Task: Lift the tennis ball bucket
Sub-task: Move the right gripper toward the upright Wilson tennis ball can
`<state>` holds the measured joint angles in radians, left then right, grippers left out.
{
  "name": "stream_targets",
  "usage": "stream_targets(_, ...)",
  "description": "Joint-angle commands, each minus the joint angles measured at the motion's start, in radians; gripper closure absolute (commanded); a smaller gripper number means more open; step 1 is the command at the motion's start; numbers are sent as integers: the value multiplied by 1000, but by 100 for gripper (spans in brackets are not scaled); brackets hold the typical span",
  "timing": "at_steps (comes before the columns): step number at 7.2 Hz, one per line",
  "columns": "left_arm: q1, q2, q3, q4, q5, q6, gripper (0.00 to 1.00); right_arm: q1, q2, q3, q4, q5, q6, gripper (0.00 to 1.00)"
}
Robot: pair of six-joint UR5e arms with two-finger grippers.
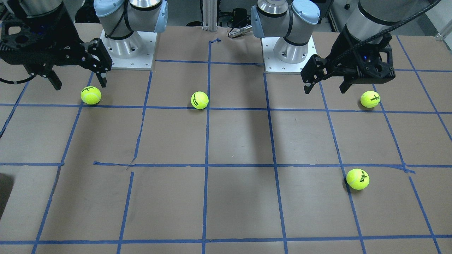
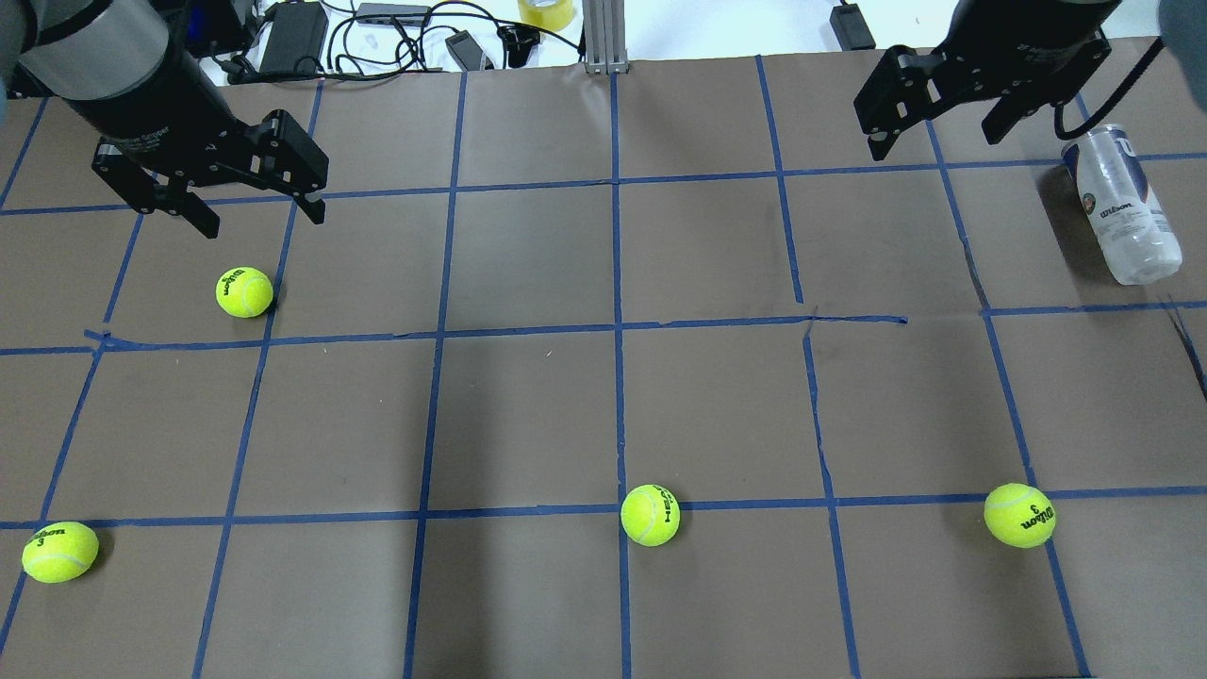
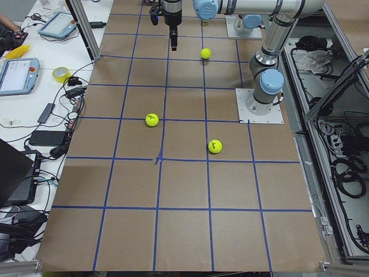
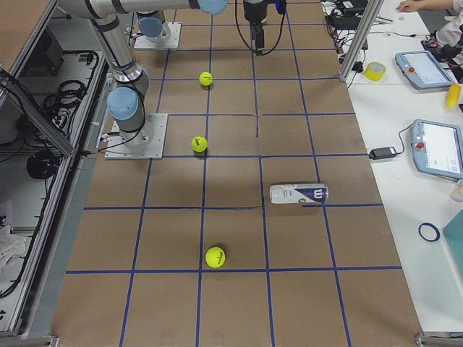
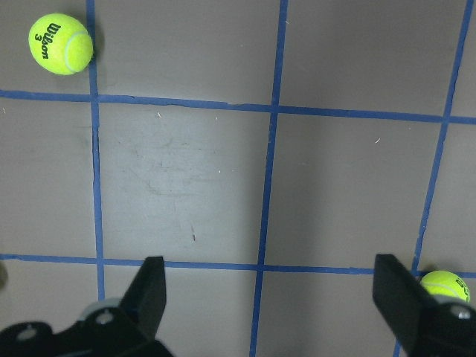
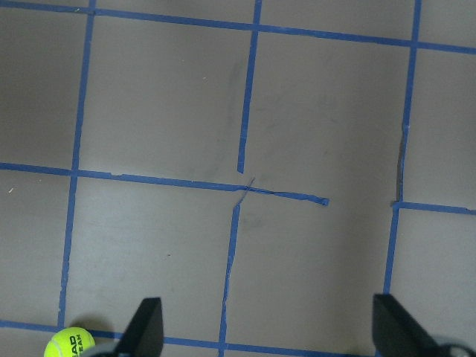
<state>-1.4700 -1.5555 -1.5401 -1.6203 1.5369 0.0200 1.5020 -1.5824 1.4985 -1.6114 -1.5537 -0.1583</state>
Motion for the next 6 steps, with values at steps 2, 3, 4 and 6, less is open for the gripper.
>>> stream_targets(2, 0, 0, 0, 0, 0, 0, 0, -206, 198, -29, -156, -8, -111, 0)
stream_targets(3, -1, 0, 0, 0, -1, 0, 0, -276, 310, -90, -268, -5, -147, 0)
stream_targets(4, 0, 2, 0, 0, 0, 0, 0, -285, 411, -140, -284, -64, -188, 0)
stream_targets(6, 0, 0, 2, 0, 0, 0, 0, -412, 539, -167, -451, -136, -295, 6)
